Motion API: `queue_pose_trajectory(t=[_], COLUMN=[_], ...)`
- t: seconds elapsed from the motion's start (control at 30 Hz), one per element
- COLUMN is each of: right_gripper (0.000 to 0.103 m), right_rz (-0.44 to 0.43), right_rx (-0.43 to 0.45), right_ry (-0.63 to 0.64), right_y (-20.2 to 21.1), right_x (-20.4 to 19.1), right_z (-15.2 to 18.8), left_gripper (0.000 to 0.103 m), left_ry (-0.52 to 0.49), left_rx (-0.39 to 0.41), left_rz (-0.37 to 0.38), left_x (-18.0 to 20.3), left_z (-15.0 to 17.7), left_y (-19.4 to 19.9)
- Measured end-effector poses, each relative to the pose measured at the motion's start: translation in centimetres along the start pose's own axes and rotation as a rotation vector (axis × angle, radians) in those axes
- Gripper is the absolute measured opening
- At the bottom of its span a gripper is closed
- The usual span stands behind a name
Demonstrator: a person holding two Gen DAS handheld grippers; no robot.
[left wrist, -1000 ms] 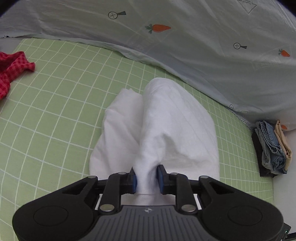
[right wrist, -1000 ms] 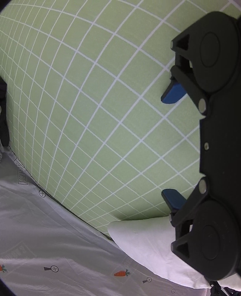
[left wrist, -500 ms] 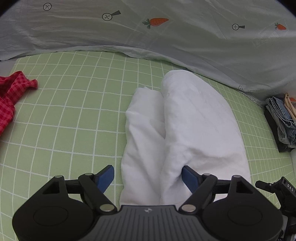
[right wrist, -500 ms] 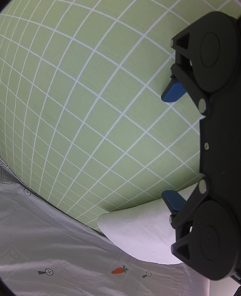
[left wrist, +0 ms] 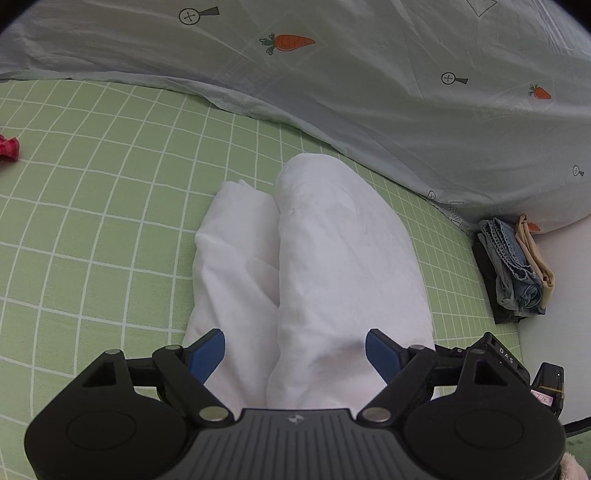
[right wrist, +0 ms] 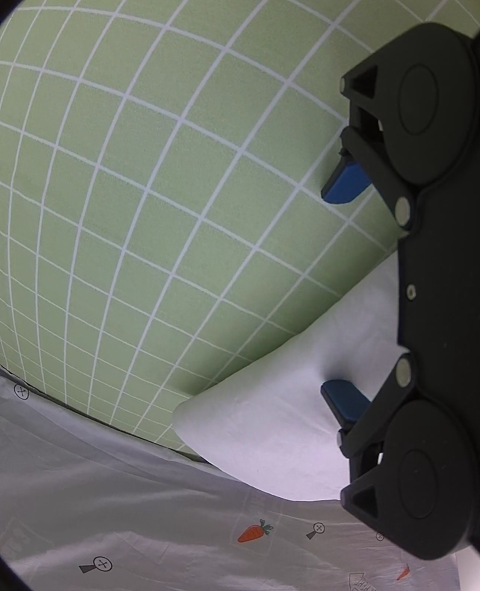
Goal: Fold clothes
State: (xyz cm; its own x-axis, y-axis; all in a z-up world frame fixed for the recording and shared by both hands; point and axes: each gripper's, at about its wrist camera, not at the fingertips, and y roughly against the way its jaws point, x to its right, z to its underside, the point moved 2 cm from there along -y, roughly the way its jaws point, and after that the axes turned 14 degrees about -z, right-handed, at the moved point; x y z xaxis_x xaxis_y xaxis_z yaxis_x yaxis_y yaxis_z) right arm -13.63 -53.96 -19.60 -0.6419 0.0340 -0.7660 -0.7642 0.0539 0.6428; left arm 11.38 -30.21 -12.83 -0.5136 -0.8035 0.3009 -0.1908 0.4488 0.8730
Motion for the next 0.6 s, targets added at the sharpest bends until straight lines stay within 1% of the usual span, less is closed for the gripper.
queue_pose_trajectory(t=[0.1, 0.13, 0.17, 0.2, 0.23, 0.27, 0.3, 0.33, 0.37, 0.43, 0.5, 0.53, 0.57, 0.6], right_gripper=[0.103, 0.103, 0.103, 0.103, 0.103, 0.103, 0.103, 0.103, 0.103, 0.103, 0.103, 0.103, 0.103, 0.103], right_rz=[-0.001, 0.000, 0.001, 0.002, 0.003, 0.004, 0.005, 0.006, 0.007, 0.008, 0.009, 0.007, 0.000, -0.011], right_rx=[0.003, 0.004, 0.004, 0.005, 0.005, 0.006, 0.006, 0.007, 0.007, 0.006, 0.001, -0.004, -0.009, -0.017], right_ry=[-0.005, -0.004, -0.003, -0.002, -0.001, 0.000, 0.001, 0.002, 0.003, 0.012, 0.024, 0.030, 0.034, 0.034], right_y=[-0.3, -0.4, -0.4, -0.4, -0.5, -0.5, -0.6, -0.6, -0.6, -0.8, -1.0, -1.2, -1.4, -1.5], right_x=[-0.2, -0.2, -0.2, -0.2, -0.3, -0.3, -0.3, -0.3, -0.4, -0.5, -0.6, -0.6, -0.7, -0.8], right_z=[-0.1, -0.1, -0.1, -0.1, -0.1, -0.1, -0.2, -0.2, -0.2, -0.2, -0.2, -0.2, -0.2, -0.1], left_gripper=[0.084, 0.078, 0.054, 0.041, 0.021, 0.018, 0.012, 0.008, 0.006, 0.006, 0.005, 0.005, 0.005, 0.006], left_ry=[-0.036, -0.037, -0.038, -0.035, -0.033, -0.046, -0.060, -0.049, -0.023, 0.032, 0.067, 0.054, 0.022, 0.002], left_rx=[-0.025, -0.032, -0.039, -0.042, -0.036, -0.020, 0.001, 0.017, 0.027, 0.042, 0.066, 0.092, 0.114, 0.134], left_rz=[0.000, 0.014, 0.027, 0.035, 0.035, 0.021, 0.006, 0.001, 0.003, 0.034, 0.091, 0.100, 0.091, 0.057], left_x=[0.9, 1.1, 1.4, 1.7, 2.0, 2.4, 2.8, 3.0, 3.1, 3.0, 3.3, 3.8, 4.2, 4.4], left_z=[0.4, 0.6, 0.7, 0.9, 1.0, 1.0, 1.1, 1.0, 0.8, 0.1, -0.9, -1.3, -1.6, -1.6], left_y=[-1.2, -1.4, -1.6, -1.6, -1.5, -1.2, -0.6, 0.0, 0.7, 2.5, 5.5, 6.7, 7.4, 7.8])
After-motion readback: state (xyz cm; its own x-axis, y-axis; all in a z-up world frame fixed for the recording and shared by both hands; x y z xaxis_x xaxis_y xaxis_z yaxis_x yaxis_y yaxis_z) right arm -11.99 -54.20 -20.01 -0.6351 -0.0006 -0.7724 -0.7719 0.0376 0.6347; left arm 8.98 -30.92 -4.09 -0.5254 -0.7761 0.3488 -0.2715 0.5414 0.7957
